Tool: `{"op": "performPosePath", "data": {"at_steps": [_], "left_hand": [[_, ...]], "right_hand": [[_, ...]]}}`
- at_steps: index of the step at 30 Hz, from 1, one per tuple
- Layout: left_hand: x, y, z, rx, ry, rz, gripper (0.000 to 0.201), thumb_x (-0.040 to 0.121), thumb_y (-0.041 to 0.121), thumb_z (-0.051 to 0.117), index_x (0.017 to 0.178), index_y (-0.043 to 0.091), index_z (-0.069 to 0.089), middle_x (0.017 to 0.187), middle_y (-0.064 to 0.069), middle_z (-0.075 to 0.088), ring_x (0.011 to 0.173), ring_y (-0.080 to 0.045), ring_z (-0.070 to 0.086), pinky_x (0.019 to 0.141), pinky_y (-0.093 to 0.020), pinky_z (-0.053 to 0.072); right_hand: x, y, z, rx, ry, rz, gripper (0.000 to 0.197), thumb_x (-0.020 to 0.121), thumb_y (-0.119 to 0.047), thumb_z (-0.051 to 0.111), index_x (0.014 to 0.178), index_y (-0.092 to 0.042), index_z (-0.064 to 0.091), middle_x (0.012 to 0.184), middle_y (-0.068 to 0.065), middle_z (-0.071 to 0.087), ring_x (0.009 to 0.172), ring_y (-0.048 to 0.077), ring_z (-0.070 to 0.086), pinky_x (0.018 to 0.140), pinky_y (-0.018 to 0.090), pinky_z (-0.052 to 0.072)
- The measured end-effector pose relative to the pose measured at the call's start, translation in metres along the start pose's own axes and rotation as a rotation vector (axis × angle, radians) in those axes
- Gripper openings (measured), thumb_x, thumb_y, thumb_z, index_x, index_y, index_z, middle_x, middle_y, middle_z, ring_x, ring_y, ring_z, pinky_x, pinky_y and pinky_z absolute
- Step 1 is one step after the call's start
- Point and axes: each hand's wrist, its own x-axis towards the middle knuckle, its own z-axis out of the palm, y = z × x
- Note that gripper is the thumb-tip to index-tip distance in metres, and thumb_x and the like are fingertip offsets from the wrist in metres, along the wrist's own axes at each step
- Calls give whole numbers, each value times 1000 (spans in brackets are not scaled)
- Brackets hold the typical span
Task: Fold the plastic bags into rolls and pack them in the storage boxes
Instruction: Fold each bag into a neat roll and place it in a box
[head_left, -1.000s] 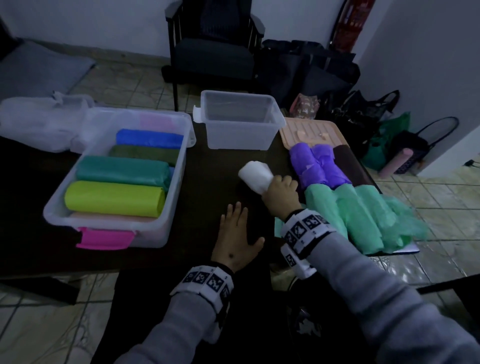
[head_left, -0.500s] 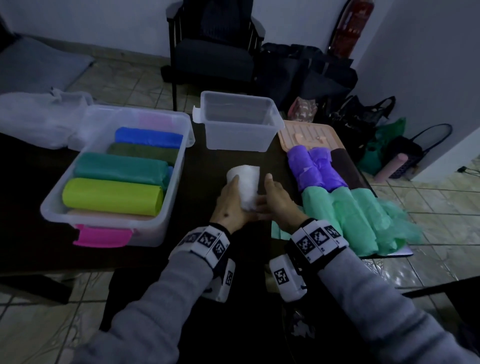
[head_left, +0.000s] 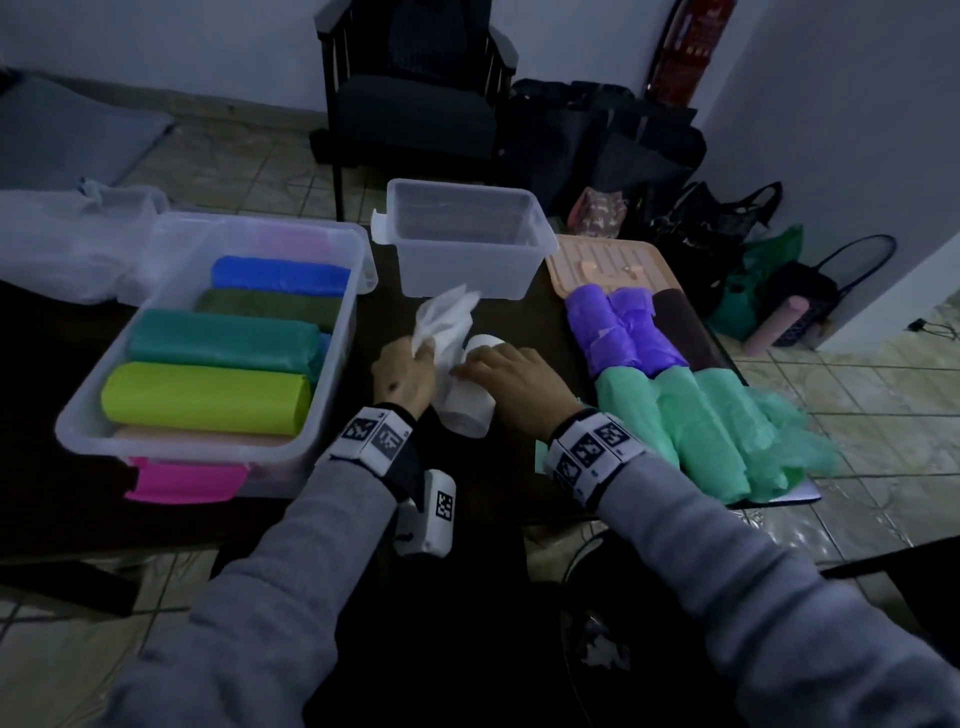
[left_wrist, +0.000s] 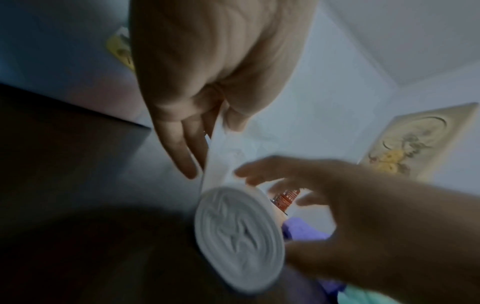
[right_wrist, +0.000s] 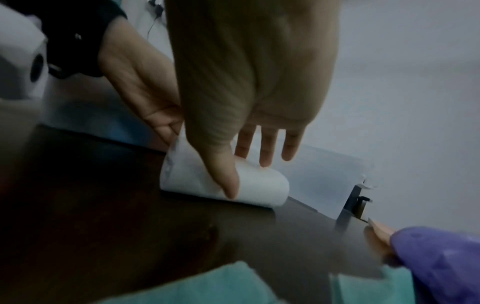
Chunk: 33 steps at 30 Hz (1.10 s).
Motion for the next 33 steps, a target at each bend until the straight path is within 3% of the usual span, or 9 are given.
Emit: {"op": "performPosePath", "data": {"at_steps": [4, 7, 10, 12, 14, 16, 20, 27, 33], "left_hand": [[8, 9, -7, -27, 46, 18, 38, 99, 25, 40, 116, -4, 57, 123, -22, 57, 114, -37, 52, 90, -36, 41], [15, 19, -12, -107, 94, 55, 33, 98, 23, 41, 112, -1, 59, 121, -20, 59, 112, -33, 53, 89, -34, 40], [11, 33, -9, -235, 169, 107, 26, 97, 21, 45, 117, 7, 56, 123, -8, 59, 113, -23, 54, 88, -25, 39], [7, 37, -5, -179, 160, 191, 25, 97, 18, 48, 119, 10, 56, 122, -4, 59, 111, -17, 55, 84, -19, 37], [5, 38, -1, 5, -9, 269, 25, 96, 14, 49, 118, 12, 60, 122, -3, 61, 111, -15, 56, 84, -19, 38], [8, 35, 5, 254, -266, 286, 28, 96, 15, 50, 121, 12, 61, 129, -3, 58, 116, -17, 54, 92, -23, 39], [18, 20, 13, 513, -591, 255, 41, 96, 10, 48, 137, 19, 47, 148, -5, 39, 129, -20, 45, 108, -29, 35], [17, 8, 14, 748, -695, 428, 54, 101, 22, 39, 150, 18, 17, 159, -4, 4, 147, -20, 3, 119, -35, 9], [20, 8, 15, 826, -734, 442, 58, 101, 28, 35, 151, 19, 8, 159, -1, -1, 147, -17, -1, 120, -37, 7]], "right_hand": [[7, 1, -3, -92, -45, -78, 51, 80, -20, 64, 129, -20, 49, 133, 1, 45, 128, 23, 36, 105, 35, 25], [4, 0, -4, -4, -108, -85, 50, 75, -33, 68, 119, -17, 52, 119, 4, 55, 112, 25, 51, 93, 35, 37], [-6, -4, 5, 59, -173, -43, 56, 73, -46, 70, 120, -17, 55, 116, 7, 55, 110, 26, 53, 87, 36, 42], [-13, -4, 13, 164, -175, 5, 58, 73, -46, 71, 120, -16, 55, 115, 8, 55, 110, 28, 53, 87, 36, 44], [-17, -4, 17, 231, -167, 39, 59, 74, -45, 71, 123, -16, 53, 117, 9, 55, 111, 27, 53, 88, 36, 44], [-19, -4, 17, 243, -187, 52, 61, 76, -44, 70, 127, -16, 51, 121, 8, 54, 113, 26, 51, 91, 36, 43], [-21, -5, 15, 258, -242, 70, 64, 77, -43, 70, 130, -15, 48, 124, 10, 50, 117, 26, 48, 94, 37, 42], [-26, -9, 15, 354, -238, 47, 59, 75, -30, 73, 126, -12, 50, 122, 10, 57, 113, 25, 54, 93, 31, 41], [-24, -15, 8, 392, -292, 37, 52, 78, -24, 71, 125, -11, 50, 121, 10, 59, 110, 24, 56, 82, 21, 35]]}}
